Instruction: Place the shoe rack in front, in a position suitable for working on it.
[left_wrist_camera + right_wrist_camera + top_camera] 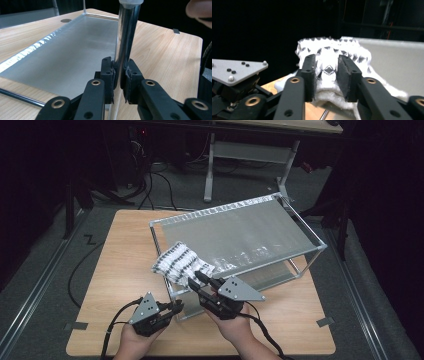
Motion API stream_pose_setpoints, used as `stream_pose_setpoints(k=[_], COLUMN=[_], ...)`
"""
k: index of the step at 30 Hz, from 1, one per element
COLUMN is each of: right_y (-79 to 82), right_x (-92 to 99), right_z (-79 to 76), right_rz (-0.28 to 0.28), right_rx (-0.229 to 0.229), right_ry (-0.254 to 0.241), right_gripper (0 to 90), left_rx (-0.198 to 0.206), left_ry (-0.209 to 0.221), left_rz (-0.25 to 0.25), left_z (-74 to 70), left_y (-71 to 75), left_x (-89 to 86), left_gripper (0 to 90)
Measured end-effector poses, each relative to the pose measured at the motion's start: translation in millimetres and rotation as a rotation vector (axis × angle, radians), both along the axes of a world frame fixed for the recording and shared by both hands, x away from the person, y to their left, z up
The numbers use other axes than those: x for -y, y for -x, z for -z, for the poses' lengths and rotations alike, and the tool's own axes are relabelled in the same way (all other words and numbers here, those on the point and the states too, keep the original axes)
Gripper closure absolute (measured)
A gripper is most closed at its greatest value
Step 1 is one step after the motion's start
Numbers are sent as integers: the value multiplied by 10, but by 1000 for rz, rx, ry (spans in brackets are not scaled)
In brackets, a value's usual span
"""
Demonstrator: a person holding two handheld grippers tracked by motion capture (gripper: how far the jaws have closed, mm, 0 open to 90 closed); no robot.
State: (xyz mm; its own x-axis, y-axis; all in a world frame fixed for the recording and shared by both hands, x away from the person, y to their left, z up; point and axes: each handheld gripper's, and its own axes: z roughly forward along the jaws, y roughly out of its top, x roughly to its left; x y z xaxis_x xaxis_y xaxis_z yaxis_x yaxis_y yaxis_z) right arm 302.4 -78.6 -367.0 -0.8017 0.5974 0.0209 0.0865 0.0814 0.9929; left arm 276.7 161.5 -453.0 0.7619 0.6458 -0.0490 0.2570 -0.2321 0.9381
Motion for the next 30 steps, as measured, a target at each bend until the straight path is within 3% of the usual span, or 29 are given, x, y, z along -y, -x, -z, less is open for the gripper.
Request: stream_pose_setpoints(k=[2, 5, 9, 14, 22, 27, 30], right_y=[24, 22, -28, -82, -67, 49, 103], right_x=[-7, -26, -42, -102, -188, -226, -237], right_z=[-29, -43, -60, 1, 62, 73, 61], right_rz=[7, 23, 39, 52, 67, 44, 23], right_rx=[28, 34, 39, 28, 47, 87, 75], right_ry=[3, 10, 0, 33, 85, 103, 86], right_gripper=[615, 581, 558, 512, 618, 636, 614], left_rx=[0, 2, 6, 9, 7, 8, 7], left_ry=[1, 1, 2, 2, 4, 1, -1], left_rz=[1, 0, -2, -8, -6, -5, -7], left_z=[1, 3, 7, 10, 11, 9, 7], left_y=[-1, 1, 3, 9, 9, 10, 14], left_x=[-1, 0, 0, 6, 2, 2, 4], left_gripper=[805, 805, 806, 806, 805, 805, 806])
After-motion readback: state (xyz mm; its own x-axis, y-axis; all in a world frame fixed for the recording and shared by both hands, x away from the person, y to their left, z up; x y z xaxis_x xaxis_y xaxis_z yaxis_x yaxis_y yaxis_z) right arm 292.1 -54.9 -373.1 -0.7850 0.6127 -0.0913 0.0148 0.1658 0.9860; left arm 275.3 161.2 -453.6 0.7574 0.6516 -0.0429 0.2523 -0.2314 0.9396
